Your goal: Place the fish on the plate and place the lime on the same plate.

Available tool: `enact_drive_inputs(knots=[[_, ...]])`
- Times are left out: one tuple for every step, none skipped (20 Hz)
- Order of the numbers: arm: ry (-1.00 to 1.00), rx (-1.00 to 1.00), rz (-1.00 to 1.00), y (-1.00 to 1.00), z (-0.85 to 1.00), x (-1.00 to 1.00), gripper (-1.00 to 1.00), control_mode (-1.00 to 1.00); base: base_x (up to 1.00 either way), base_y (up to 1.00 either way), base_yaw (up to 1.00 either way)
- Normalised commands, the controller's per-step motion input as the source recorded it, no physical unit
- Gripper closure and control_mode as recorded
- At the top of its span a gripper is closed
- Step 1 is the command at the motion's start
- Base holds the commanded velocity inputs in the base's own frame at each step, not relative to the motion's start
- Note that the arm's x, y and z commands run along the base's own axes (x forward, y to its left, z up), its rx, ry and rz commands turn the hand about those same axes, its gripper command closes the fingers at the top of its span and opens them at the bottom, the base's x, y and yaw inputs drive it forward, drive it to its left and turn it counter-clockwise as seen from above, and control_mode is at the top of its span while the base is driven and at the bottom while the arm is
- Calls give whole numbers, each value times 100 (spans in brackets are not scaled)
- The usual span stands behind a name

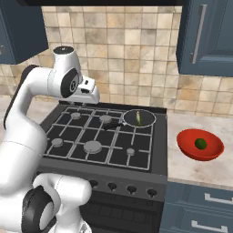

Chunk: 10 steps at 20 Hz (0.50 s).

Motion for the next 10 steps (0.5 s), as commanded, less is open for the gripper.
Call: enact_drive_inputs(knots=[[0,0,0,0,0,-2,-100,-100,0,0,0],[0,0,0,0,-3,0,-100,-100,0,0,0],[0,1,0,-14,-11,-5,-100,-100,0,0,0],[0,3,0,-31,-14,-12,-100,-100,0,0,0],[0,7,0,-56,-16,-18,-100,-100,0,0,0],[0,8,0,-63,-19,-19,-100,-100,0,0,0],[0,9,-1,-68,-17,-17,-100,-100,0,0,0],[0,10,0,-72,-16,-12,-100,-100,0,0,0],[0,9,-1,-68,-16,-8,-100,-100,0,0,0],[0,9,0,-66,-16,0,-100,-100,0,0,0]])
